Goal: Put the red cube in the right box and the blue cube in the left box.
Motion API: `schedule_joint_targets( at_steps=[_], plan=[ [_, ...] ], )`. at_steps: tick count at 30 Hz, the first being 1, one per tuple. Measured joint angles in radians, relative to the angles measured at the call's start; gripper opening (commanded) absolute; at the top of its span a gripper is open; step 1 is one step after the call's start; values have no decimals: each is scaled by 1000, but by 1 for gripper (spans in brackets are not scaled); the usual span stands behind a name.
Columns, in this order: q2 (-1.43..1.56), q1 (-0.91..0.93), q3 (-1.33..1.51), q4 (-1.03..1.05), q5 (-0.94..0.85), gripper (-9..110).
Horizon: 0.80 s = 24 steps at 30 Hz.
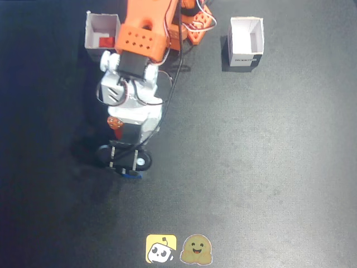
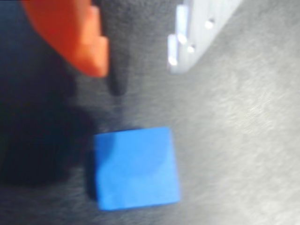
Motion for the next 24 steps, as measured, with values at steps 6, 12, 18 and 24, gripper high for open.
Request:
schedule_joint_targets(
  at_steps=[6, 12, 18, 24],
  plan=[
    [-78, 14, -87, -6, 0, 12],
    [-153, 14, -147, -11, -3, 15],
    [-192, -58, -155, -38, 29, 17],
    [-261, -129, -179, -40, 61, 19]
  ],
)
